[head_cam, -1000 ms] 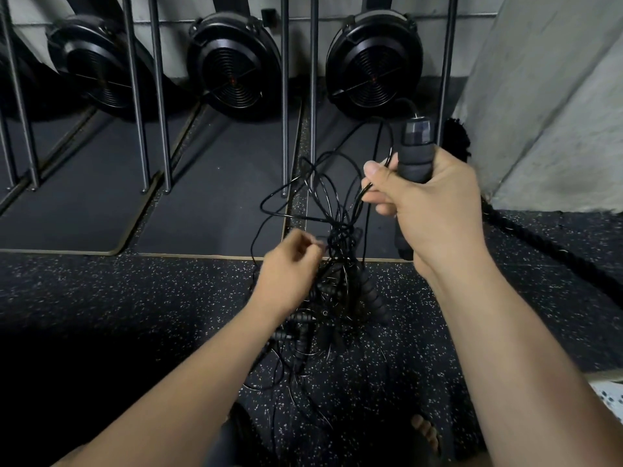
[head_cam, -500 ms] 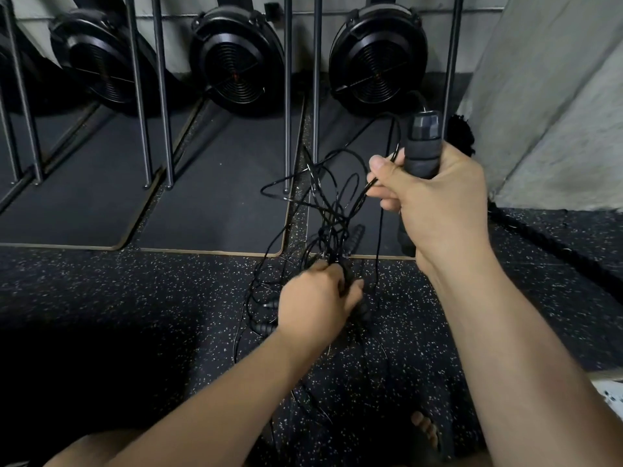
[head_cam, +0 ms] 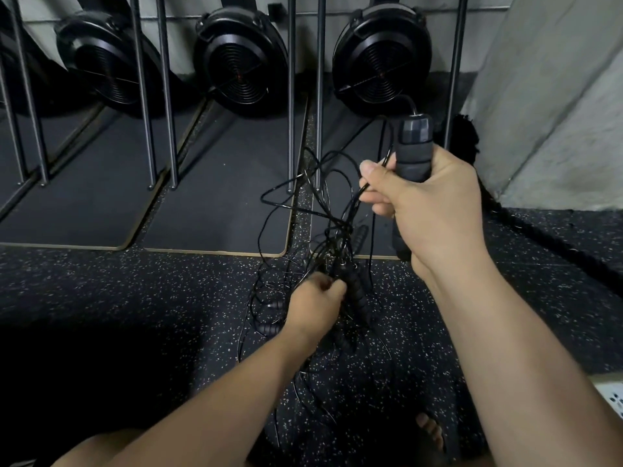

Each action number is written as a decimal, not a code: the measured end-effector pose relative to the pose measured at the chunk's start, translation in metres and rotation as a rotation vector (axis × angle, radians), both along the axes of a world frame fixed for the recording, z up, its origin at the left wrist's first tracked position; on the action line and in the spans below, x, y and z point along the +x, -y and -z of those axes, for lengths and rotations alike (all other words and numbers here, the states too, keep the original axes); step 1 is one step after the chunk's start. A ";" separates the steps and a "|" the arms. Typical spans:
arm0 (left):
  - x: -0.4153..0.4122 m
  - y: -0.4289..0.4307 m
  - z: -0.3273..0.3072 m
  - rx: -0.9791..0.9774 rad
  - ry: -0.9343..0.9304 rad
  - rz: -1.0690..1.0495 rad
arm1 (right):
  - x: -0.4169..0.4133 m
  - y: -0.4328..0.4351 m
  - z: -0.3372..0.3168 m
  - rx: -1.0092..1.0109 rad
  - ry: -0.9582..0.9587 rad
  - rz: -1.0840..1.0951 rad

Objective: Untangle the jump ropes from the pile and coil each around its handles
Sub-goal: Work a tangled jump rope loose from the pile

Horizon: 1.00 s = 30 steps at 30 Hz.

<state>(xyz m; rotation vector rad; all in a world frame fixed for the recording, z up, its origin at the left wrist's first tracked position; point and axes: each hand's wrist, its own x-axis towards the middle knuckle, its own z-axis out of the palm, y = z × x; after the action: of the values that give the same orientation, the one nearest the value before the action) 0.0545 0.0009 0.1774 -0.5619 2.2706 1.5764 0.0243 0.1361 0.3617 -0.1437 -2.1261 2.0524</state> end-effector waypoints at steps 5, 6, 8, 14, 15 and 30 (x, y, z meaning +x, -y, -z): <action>0.004 -0.012 -0.014 0.340 0.110 -0.066 | 0.000 0.002 -0.001 -0.036 0.011 0.004; 0.005 -0.014 -0.015 0.362 0.105 -0.082 | 0.001 0.004 -0.001 -0.039 0.017 -0.004; 0.003 -0.016 -0.011 0.444 0.107 -0.173 | 0.002 0.006 -0.001 -0.044 0.023 -0.016; 0.000 -0.014 -0.012 0.520 0.141 -0.267 | 0.002 0.007 0.002 -0.042 0.020 -0.003; -0.002 -0.011 -0.011 0.514 0.127 -0.247 | 0.000 0.006 0.003 -0.033 0.017 0.002; -0.007 -0.012 -0.043 0.547 -0.186 -0.269 | -0.004 -0.006 0.009 0.045 0.073 -0.043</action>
<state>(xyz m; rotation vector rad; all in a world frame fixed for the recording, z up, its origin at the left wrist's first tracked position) 0.0478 0.0131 0.2203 -0.6003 1.8016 2.3530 0.0206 0.1416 0.3531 -0.1706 -2.2357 2.0510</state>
